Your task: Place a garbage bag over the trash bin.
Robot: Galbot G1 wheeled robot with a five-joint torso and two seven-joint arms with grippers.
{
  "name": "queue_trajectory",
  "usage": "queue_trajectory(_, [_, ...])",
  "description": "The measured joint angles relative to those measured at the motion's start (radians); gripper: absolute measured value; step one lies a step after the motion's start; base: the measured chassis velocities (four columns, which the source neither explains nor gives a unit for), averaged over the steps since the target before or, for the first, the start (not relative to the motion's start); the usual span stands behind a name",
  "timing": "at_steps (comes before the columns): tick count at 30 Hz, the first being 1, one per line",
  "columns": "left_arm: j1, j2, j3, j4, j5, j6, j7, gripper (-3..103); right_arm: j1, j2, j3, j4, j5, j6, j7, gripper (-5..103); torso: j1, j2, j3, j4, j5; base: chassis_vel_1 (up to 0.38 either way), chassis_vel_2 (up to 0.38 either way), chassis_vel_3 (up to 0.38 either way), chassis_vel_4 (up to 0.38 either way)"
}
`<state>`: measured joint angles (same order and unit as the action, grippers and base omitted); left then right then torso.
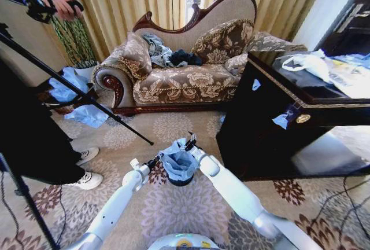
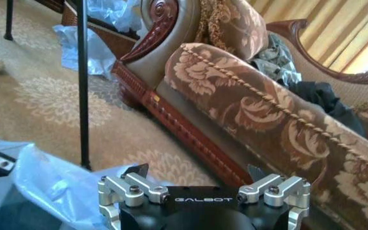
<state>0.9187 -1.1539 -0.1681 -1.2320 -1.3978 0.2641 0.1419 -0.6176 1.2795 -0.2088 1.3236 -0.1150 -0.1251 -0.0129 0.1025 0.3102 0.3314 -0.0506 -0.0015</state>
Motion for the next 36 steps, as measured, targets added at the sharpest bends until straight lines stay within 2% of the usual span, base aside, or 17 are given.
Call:
queue_trajectory(4, [0.001, 0.004, -0.004, -0.001, -0.001, 0.000, 0.001, 0, -0.055, -0.080, 0.006, 0.145, 0.046, -0.062, -0.020, 100, 0.000, 0.000, 0.000, -0.0002, 0.0001, 0.000, 0.000, 0.000, 0.000])
queue_trajectory(9, [-0.008, 0.003, -0.003, 0.002, -0.001, 0.000, 0.004, 0, -0.108, -0.130, 0.022, 0.206, 0.060, -0.070, -0.025, 100, 0.000, 0.000, 0.000, -0.0006, 0.0001, 0.000, 0.000, 0.000, 0.000])
queue_trajectory(14, [-0.010, 0.005, -0.003, 0.004, -0.002, 0.000, 0.004, 0, -0.112, -0.127, 0.027, 0.185, 0.048, -0.058, -0.035, 100, 0.000, 0.000, 0.000, -0.0002, 0.0000, 0.000, 0.000, 0.000, 0.000])
queue_trajectory(20, [-0.011, 0.010, -0.003, 0.004, -0.003, 0.000, 0.004, 0, -0.088, -0.086, 0.026, 0.080, -0.005, -0.006, -0.049, 100, 0.000, 0.000, 0.000, -0.0002, 0.0000, 0.000, 0.000, 0.000, 0.000])
queue_trajectory(23, [-0.012, 0.010, -0.003, 0.006, -0.003, 0.000, 0.005, 0, -0.079, -0.079, 0.026, 0.070, -0.011, -0.001, -0.053, 100, 0.000, 0.000, 0.000, -0.0001, -0.0001, 0.000, 0.000, 0.000, 0.000])
queue_trajectory(30, [-0.019, 0.012, -0.002, 0.015, -0.004, 0.000, 0.007, 0, -0.129, -0.149, 0.040, 0.183, 0.022, -0.031, -0.072, 100, 0.000, 0.000, 0.000, -0.0005, -0.0001, 0.000, 0.000, 0.000, 0.000])
queue_trajectory(36, [-0.022, 0.008, -0.002, 0.015, -0.004, 0.000, 0.008, 0, -0.129, -0.138, 0.040, 0.161, 0.013, -0.018, -0.077, 100, 0.000, 0.000, 0.000, -0.0002, -0.0001, 0.000, 0.000, 0.000, 0.000])
